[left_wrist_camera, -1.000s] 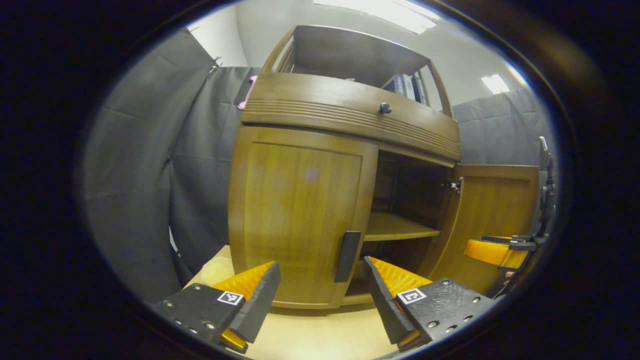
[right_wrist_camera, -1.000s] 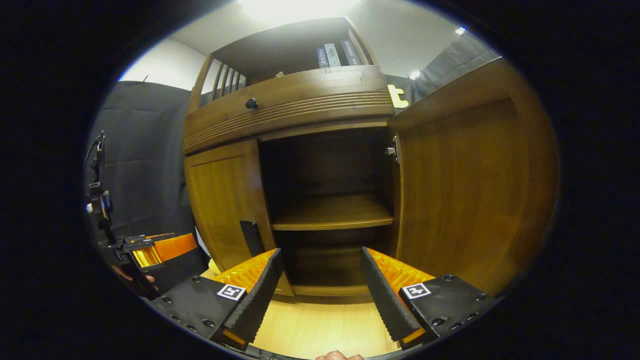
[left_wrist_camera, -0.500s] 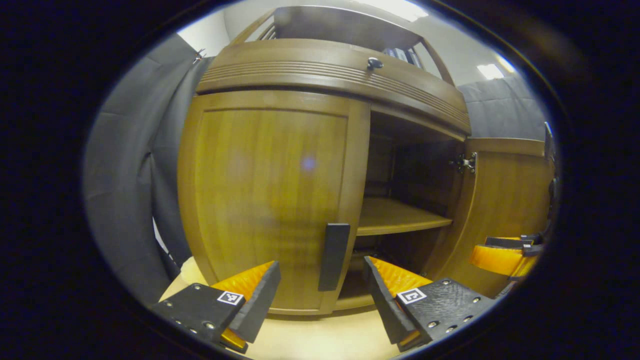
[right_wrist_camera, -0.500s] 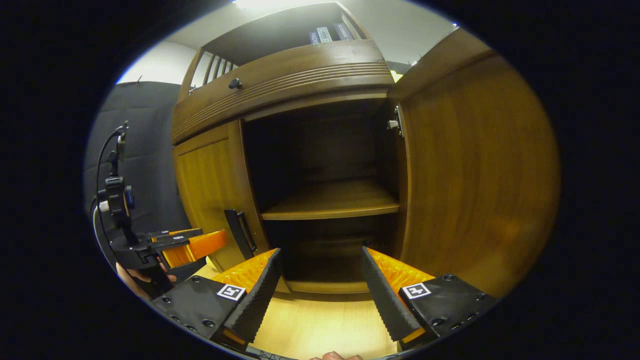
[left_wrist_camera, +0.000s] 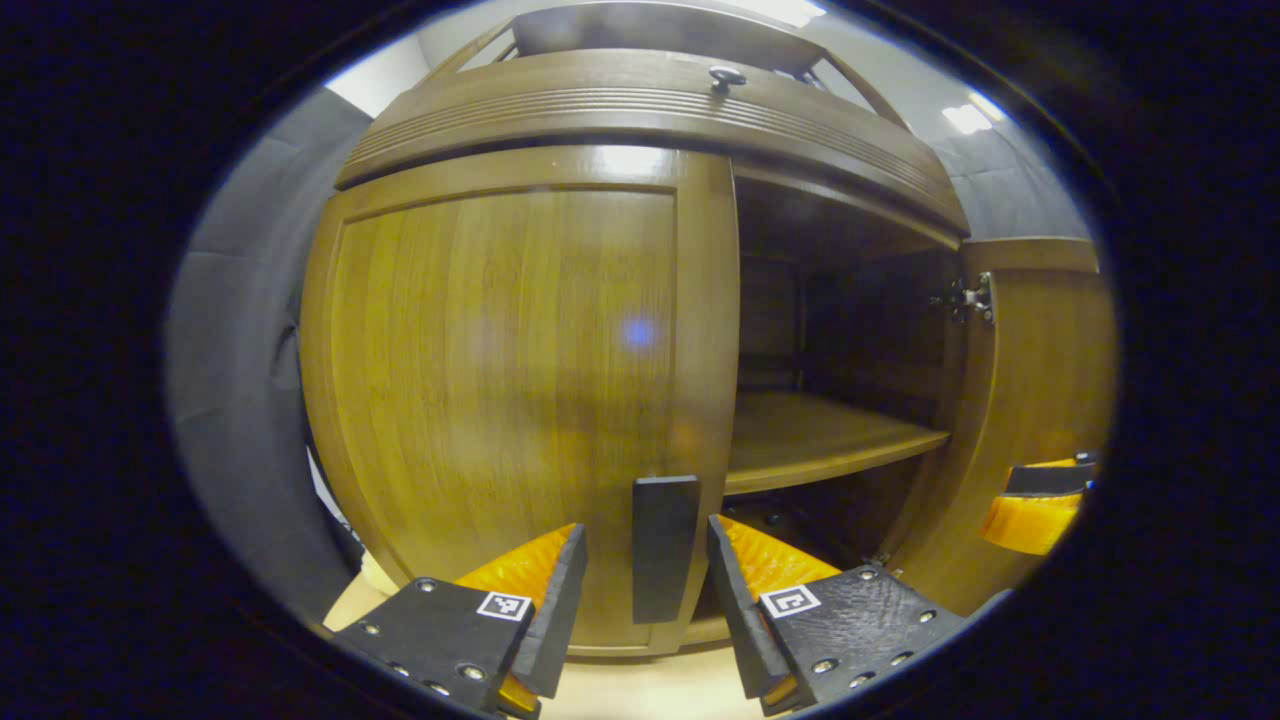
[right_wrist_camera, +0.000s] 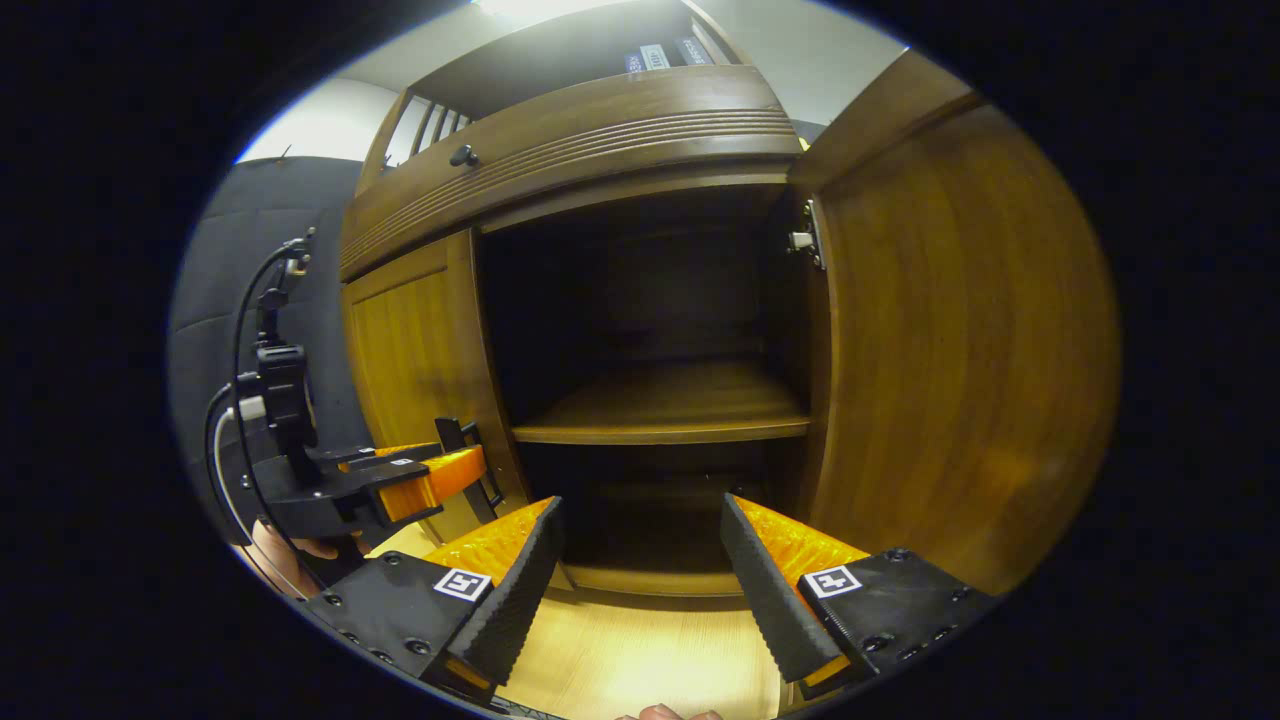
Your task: Open the right door of the double-door shoe cabinet with the right hand, and open the left door with the left hand.
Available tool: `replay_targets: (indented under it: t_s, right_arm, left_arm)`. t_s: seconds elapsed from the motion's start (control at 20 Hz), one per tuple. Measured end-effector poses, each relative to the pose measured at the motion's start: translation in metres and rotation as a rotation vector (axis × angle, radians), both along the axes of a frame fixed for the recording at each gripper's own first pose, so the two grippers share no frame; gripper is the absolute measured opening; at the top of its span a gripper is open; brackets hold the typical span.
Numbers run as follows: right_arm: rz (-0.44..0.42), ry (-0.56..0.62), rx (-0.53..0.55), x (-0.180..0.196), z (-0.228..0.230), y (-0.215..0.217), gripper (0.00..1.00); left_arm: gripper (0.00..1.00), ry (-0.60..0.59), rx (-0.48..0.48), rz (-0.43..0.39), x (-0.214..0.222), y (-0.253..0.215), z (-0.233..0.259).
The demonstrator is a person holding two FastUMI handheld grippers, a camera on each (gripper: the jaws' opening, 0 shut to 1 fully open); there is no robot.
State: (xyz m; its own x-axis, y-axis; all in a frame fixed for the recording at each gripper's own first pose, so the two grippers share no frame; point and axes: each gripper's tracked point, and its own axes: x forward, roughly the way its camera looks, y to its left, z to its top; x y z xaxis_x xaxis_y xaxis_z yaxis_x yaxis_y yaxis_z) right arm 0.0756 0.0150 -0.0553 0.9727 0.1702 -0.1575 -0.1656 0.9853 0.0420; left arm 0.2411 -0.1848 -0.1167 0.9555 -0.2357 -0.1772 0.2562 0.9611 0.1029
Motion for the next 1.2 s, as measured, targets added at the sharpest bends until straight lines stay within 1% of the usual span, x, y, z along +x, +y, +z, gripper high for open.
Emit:
replay_targets:
  t_s: [0.05,0.1,0.2,0.3,0.35,0.45,0.5,0.55,0.6,0.65,0.9,1.2]
  right_arm:
    - [0.010,0.001,-0.003,0.001,-0.001,0.001,0.93]
    - [0.020,0.003,-0.006,0.003,-0.002,0.003,0.93]
    - [0.045,0.005,0.004,0.005,-0.003,0.008,0.93]
    - [0.054,0.001,0.005,0.006,-0.002,0.010,0.93]
    - [0.055,-0.001,0.004,0.007,-0.002,0.009,0.93]
    - [0.051,0.001,0.002,0.008,-0.002,0.009,0.93]
    - [0.049,0.004,0.001,0.008,-0.003,0.009,0.93]
    - [0.046,0.004,0.003,0.008,-0.002,0.009,0.93]
    - [0.043,0.004,0.004,0.006,-0.003,0.008,0.92]
    - [0.040,0.003,0.005,0.006,-0.003,0.008,0.93]
    - [0.019,-0.001,0.010,0.001,-0.003,0.007,0.93]
    - [-0.018,0.000,0.031,-0.009,-0.002,0.005,0.93]
  left_arm:
    - [0.72,0.002,-0.003,-0.003,0.002,-0.004,-0.001]
    - [0.62,0.000,-0.008,0.008,0.000,-0.002,0.001]
    - [0.42,0.008,-0.030,-0.006,0.003,-0.011,-0.001]
    - [0.35,-0.003,-0.011,0.015,0.009,-0.012,-0.004]
    - [0.31,-0.007,0.009,0.022,0.002,-0.010,-0.002]
    - [0.31,-0.011,0.027,0.030,0.003,-0.009,-0.002]
    - [0.28,-0.006,0.017,0.032,0.004,-0.009,-0.004]
    - [0.28,0.002,0.011,0.035,0.003,-0.012,-0.005]
    - [0.23,0.009,0.016,0.032,0.003,-0.011,-0.006]
    - [0.21,0.018,0.007,0.037,0.003,-0.011,-0.007]
    - [0.17,0.036,-0.003,0.029,-0.003,-0.010,-0.006]
    - [0.16,0.037,-0.007,0.008,-0.030,-0.001,-0.004]
